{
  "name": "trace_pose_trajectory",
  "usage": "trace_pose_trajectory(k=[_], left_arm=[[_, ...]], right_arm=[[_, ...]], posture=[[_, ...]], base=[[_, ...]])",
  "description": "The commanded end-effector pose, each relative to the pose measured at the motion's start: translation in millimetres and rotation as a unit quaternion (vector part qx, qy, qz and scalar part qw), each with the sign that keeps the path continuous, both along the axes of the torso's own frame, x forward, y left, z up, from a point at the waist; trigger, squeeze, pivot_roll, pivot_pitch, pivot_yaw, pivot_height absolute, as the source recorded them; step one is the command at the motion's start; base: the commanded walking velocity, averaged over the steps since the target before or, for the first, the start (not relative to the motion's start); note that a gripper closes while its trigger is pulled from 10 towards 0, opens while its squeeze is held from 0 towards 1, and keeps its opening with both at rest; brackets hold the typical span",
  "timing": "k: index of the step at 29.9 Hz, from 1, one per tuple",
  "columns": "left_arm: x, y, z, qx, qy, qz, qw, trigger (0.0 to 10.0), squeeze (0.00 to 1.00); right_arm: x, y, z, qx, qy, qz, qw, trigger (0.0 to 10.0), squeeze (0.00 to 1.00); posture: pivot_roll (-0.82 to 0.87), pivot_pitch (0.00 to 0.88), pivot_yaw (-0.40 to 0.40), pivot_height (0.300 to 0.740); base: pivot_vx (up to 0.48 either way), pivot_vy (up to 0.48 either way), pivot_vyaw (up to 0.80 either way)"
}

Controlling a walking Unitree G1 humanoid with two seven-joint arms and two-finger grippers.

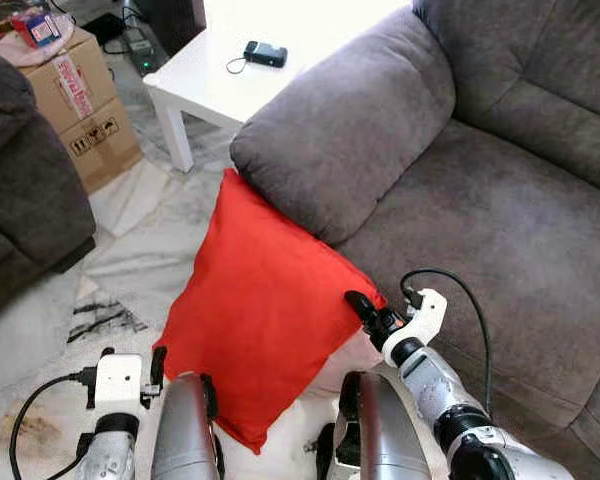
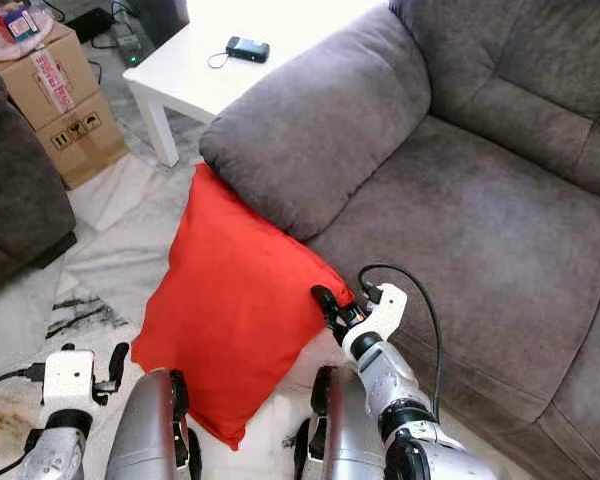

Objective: Move the pillow to the sofa from floor

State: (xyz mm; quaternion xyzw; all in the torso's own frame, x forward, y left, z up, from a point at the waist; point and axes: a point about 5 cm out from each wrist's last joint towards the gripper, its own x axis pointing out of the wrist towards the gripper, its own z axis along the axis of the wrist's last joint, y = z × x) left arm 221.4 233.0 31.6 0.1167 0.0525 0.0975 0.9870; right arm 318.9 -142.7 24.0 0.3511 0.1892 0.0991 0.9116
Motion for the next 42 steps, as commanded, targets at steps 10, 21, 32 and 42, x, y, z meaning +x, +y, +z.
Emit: trace_pose_trajectory(k=[10,21,32,42], left_arm=[[-14.4,-3.6,1,-0.002,0.009,0.006,1.000,10.0,0.00],[-23.7,-4.7,10,-0.009,-0.002,0.016,1.000,10.0,0.00],[-33.6,-11.0,14,-0.021,-0.001,0.017,1.000,10.0,0.00],[-26.2,-10.5,17,-0.022,0.000,0.014,1.000,10.0,0.00]], right_arm=[[-5.5,-1.4,-8,-0.035,0.019,-0.016,0.999,10.0,0.00],[2.9,14.8,4,0.060,-0.016,-0.016,0.998,10.0,0.00],[7.7,18.7,12,0.084,-0.037,-0.021,0.996,10.0,0.00],[14.3,-1.6,15,0.040,-0.023,-0.083,0.996,10.0,0.00]], posture=[[0.22,0.361,-0.133,0.582],[0.24,0.401,-0.150,0.582],[0.25,0.433,-0.156,0.582],[0.24,0.418,-0.146,0.582]], base=[[0.000,0.000,0.00],[0.000,0.000,0.00],[0.000,0.000,0.00],[0.000,0.000,0.00]])
